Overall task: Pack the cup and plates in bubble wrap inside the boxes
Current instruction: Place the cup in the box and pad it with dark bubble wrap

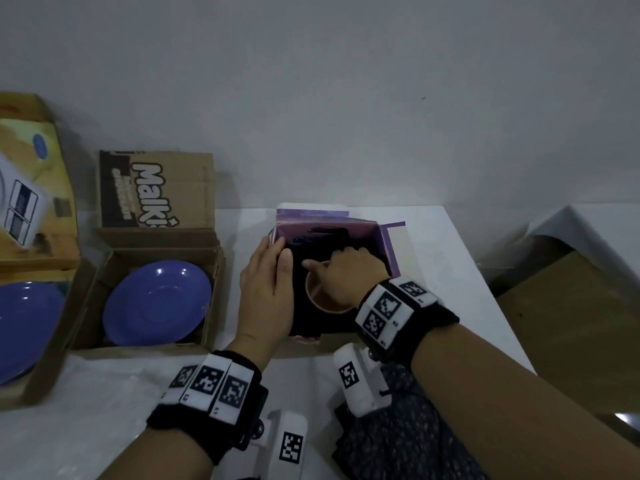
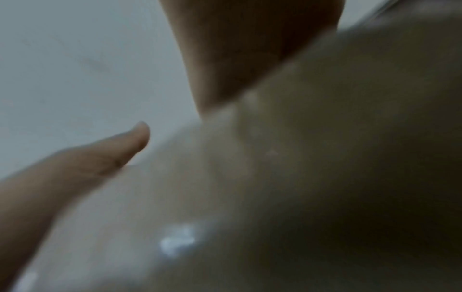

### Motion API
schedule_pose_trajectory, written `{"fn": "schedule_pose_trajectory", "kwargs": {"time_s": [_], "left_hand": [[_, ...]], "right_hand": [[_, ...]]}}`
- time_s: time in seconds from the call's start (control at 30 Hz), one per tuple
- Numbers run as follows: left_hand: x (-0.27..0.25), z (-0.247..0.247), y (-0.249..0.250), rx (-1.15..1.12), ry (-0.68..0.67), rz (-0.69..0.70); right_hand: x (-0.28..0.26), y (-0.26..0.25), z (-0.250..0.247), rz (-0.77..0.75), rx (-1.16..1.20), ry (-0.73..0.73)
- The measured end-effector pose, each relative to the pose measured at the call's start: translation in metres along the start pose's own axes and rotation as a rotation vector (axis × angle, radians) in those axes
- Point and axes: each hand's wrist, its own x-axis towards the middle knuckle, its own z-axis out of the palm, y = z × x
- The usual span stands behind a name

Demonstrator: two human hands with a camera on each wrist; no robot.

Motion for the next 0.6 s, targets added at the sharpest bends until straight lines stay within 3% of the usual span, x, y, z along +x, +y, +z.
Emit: {"fn": "schedule_pose_trajectory", "kwargs": {"time_s": [0.1,0.27,0.4,0.6], "left_hand": [[0.000,0.000,-0.002,0.039,-0.003,0.013],[0.001,0.000,-0.001,0.036,0.013,0.019],[-0.001,-0.002,0.001,0.064,-0.009,0.028],[0.000,-0.002,0.001,0.111,-0.007,0.035]], "right_hand": [[-0.002,0.006,-0.012,-0.049,0.145,-0.092],[0.001,0.011,-0.032,-0.065,0.222,0.114],[0.003,0.006,-0.017,-0.040,0.244,-0.080],[0.004,0.010,-0.018,-0.018,0.440,-0.129]]}}
